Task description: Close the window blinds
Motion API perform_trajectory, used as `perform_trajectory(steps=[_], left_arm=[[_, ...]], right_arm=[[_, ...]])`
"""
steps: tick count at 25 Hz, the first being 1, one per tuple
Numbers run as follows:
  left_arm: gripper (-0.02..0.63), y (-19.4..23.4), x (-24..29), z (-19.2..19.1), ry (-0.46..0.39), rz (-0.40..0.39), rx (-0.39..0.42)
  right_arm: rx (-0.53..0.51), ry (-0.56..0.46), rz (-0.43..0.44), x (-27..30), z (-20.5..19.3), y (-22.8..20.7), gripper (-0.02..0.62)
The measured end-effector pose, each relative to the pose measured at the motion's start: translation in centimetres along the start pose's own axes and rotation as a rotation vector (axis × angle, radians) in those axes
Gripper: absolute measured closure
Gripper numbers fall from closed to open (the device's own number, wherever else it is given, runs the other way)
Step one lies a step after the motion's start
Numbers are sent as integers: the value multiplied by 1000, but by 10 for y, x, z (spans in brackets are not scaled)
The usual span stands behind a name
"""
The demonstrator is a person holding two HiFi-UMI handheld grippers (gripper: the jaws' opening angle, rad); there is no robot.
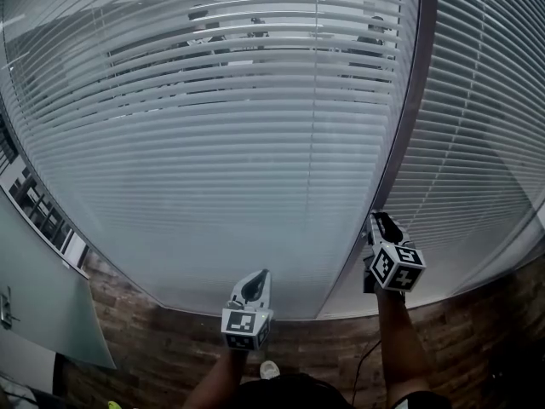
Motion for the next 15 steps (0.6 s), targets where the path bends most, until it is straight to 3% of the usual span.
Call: perform_trajectory(steps=[6, 15], left_arm=[[606, 3, -3, 0, -2, 11, 0], [606, 7, -5, -2, 4, 18, -14]], right_arm=[[-4, -6, -18, -1, -2, 0, 469], [-415, 30, -46, -1, 2, 7, 469]])
Point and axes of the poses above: the fingertips, and each gripper's own axes: x forward along the fingers, y to its left, z out of its top, the point moved 4 cm from there along -x, backward along the fingers, and after that the axes turned 6 degrees about -x, right-handed, at the moved point
